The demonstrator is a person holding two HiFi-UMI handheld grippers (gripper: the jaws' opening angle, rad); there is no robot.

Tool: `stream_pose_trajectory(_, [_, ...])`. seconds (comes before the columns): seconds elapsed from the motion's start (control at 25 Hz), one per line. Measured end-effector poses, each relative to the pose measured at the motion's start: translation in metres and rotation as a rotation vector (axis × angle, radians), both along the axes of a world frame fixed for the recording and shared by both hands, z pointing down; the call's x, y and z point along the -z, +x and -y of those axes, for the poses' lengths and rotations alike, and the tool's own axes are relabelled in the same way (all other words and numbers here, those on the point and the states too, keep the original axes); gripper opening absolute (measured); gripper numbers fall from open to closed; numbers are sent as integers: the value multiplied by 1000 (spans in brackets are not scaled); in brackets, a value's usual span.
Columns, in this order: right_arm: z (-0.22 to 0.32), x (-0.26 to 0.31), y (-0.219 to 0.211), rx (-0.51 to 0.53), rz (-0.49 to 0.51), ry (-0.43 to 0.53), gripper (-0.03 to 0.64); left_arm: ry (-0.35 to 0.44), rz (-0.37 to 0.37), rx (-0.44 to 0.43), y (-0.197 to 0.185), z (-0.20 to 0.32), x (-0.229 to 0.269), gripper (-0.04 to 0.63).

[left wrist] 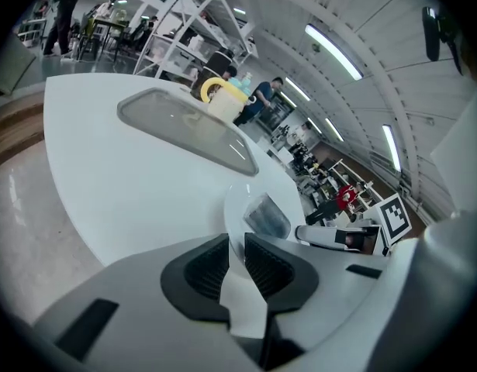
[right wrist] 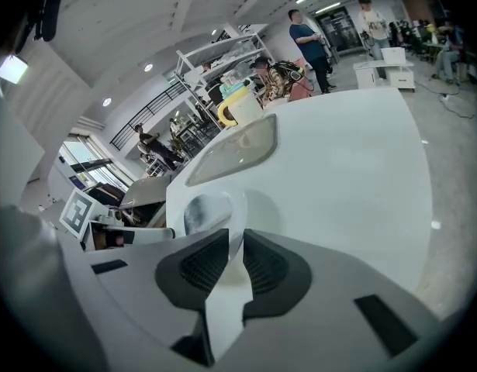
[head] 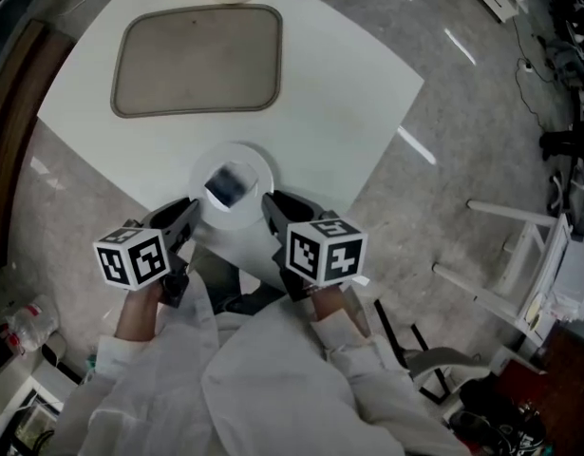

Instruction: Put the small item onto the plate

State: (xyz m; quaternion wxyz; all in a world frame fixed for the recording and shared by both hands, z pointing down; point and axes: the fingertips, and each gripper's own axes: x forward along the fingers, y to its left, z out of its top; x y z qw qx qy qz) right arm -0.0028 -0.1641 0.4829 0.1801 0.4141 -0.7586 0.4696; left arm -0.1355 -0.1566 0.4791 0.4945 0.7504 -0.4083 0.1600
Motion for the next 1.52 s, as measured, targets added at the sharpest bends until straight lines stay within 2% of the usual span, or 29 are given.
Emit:
stream_pose_trajectory(0.2, [26, 0, -19, -18, 0, 15, 63, 0, 2, -22, -19, 29, -1, 66])
stream_pose_trajectory(0.6, [113, 7, -65, -42, 5, 48, 63, 37, 10, -77, -66, 118, 7, 67])
stream_pose_trajectory(0.76, [154, 11, -77, -68, 1, 73, 63, 59, 7, -63, -80, 159, 11, 66])
stream_pose_trajectory(0.96, [199, 15, -86, -104, -8, 87, 63, 60, -19, -80, -86, 205, 14, 66])
stream_pose_trajectory(1.24, [241, -3, -94, -127, -25, 73, 63, 58, 20, -76, -95, 248, -3, 66])
stream_pose_trajectory(1.52, [267, -9, -96, -108, -59, 55, 63, 57, 47, -110, -95, 273, -12, 66])
